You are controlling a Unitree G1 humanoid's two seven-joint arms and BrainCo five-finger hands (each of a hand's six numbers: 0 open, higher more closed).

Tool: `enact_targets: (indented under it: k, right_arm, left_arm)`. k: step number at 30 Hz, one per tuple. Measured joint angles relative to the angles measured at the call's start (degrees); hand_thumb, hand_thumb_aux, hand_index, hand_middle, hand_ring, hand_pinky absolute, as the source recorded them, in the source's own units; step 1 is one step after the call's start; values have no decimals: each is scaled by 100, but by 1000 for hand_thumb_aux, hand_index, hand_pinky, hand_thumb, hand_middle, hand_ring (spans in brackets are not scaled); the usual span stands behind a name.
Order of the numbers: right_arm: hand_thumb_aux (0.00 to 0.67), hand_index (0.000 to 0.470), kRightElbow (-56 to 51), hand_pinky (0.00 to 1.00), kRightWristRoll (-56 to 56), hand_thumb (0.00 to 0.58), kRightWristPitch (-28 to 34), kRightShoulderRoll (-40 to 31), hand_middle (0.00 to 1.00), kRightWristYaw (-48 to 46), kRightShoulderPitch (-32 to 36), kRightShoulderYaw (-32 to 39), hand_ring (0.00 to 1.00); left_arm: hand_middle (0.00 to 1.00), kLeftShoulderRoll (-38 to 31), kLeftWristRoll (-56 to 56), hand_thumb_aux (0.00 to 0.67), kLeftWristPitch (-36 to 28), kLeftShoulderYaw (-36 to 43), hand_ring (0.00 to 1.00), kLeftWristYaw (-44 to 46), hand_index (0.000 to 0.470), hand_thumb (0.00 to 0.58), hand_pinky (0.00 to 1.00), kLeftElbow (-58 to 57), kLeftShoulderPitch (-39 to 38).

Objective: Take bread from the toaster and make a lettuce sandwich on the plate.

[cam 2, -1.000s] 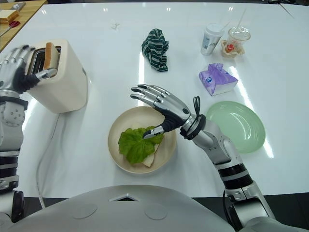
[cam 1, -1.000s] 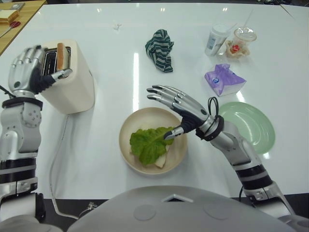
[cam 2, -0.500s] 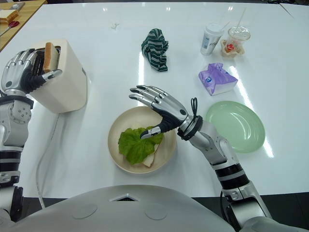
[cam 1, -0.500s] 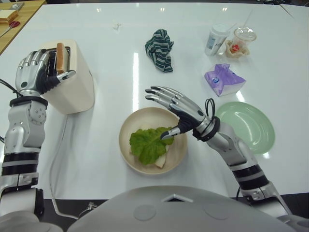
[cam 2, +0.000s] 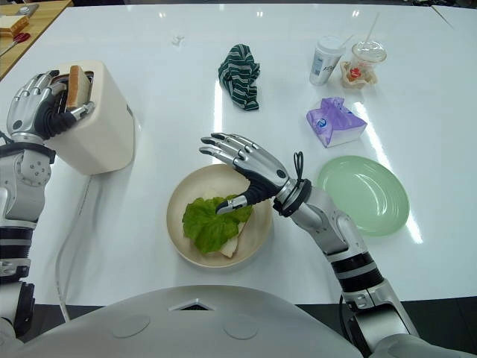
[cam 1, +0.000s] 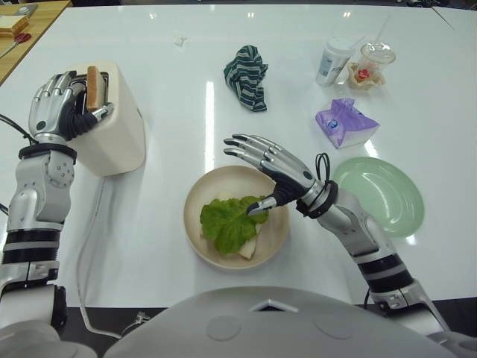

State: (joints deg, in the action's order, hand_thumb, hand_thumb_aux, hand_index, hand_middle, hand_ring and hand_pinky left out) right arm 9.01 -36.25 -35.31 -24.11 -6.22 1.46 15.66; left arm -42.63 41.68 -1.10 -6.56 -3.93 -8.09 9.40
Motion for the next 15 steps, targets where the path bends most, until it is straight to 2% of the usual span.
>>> enact_targets:
  k: [8, 15]
  right_arm:
    - [0, 0, -44, 0, 2, 0, 3, 4, 0, 43, 13, 0, 0]
    - [0, 0, -117, 0, 11, 0, 4, 20, 0, 47, 52, 2, 0]
  left_arm:
    - [0, -18, -264, 670, 152, 22, 0, 27, 470, 580, 0, -40, -7]
    - [0, 19, -369, 670, 222, -78, 0, -328, 470, 580, 0, 89, -34]
